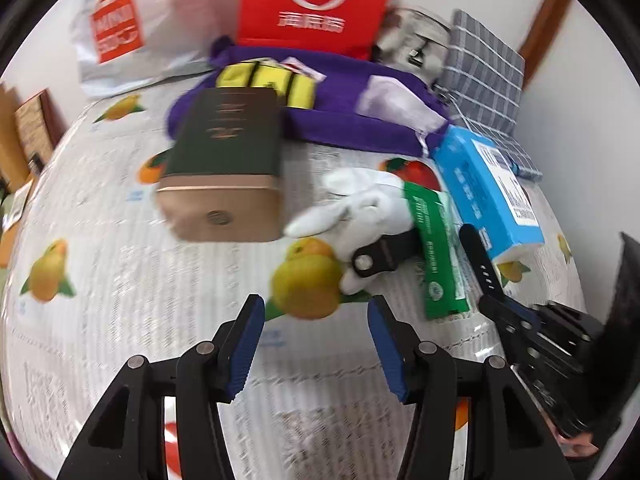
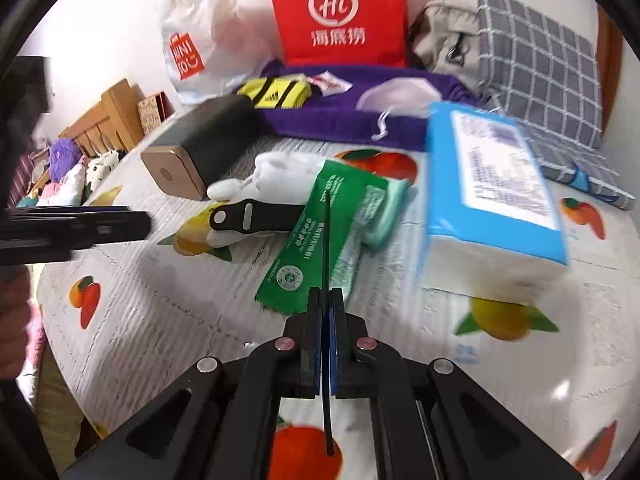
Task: Organize soft objects
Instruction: 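Grasp the white glove with the left tool while the right tool holds the strap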
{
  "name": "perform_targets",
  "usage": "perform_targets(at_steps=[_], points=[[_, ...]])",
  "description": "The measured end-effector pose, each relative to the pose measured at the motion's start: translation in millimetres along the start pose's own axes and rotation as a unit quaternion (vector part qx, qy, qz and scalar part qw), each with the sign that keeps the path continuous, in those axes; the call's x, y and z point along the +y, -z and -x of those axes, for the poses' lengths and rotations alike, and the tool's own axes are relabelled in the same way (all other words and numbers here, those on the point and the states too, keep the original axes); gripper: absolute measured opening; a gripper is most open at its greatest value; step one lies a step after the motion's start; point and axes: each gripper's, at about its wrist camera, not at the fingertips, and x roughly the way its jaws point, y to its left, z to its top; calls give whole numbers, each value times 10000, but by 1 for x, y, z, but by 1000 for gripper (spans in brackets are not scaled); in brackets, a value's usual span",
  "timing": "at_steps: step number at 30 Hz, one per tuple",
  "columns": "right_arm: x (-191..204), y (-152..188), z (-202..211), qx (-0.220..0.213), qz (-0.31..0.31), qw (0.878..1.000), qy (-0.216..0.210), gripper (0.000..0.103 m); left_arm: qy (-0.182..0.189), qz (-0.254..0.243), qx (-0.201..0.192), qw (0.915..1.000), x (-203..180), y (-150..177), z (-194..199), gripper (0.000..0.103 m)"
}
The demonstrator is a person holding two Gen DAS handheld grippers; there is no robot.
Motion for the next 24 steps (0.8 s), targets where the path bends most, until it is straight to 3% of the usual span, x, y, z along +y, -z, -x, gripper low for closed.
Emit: perform_targets(at_steps=[5,9,17,19,21,24], points=[[-11,13,22,-70,4,10000,50,3,-39,-330,-62,9994,-23,-10,-16,51],[-26,27,25,-13,-102,9998,177,3,224,-236,-143,9994,-31,-26,-26,51],[-51,47,20,97,-420,9986,305,3,119,94,-58,9999,-40,-52,-75,50],[-55,49,17,136,-434,9984,330,3,-77,-95,-183,9998,-48,-51,-77,32],[-57,50,16,94,-455,9985,281,3,5,-152,-174,9997,-52,-50,-78,16],[-57,50,15,49,-474,9985,258,3,57,-147,-109,9998,-50,-46,-74,13]])
